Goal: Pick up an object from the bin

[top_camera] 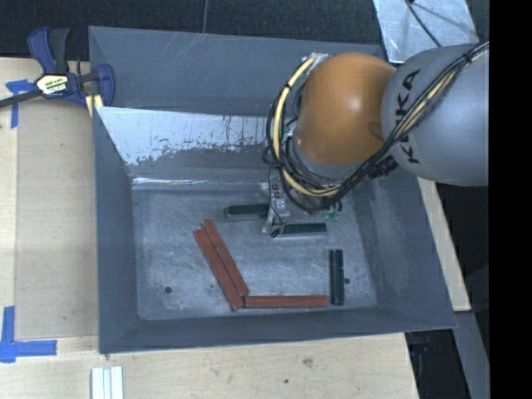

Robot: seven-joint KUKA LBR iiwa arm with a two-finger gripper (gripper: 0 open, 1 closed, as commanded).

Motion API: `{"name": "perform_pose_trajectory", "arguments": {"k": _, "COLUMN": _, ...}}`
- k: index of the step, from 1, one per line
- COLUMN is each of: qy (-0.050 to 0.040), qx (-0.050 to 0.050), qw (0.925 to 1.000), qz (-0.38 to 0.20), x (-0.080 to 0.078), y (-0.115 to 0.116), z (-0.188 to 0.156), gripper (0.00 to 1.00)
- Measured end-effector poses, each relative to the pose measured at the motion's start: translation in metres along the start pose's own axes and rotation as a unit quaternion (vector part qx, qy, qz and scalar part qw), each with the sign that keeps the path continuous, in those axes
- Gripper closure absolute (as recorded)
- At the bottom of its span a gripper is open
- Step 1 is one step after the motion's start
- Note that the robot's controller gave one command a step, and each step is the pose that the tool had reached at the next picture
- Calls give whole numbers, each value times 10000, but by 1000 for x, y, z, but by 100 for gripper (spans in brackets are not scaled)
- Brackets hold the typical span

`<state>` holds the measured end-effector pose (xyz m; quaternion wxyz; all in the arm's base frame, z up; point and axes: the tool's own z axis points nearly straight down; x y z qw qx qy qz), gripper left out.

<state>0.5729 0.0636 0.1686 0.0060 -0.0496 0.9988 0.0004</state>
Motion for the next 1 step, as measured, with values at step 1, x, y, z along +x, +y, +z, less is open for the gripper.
{"name": "perform_pose_trajectory", "arguments": {"k": 1, "qy": 2, "qx": 1, "qw": 9999, "qz": -107, "x": -6, "y": 4, "z": -62, "gripper": 100}}
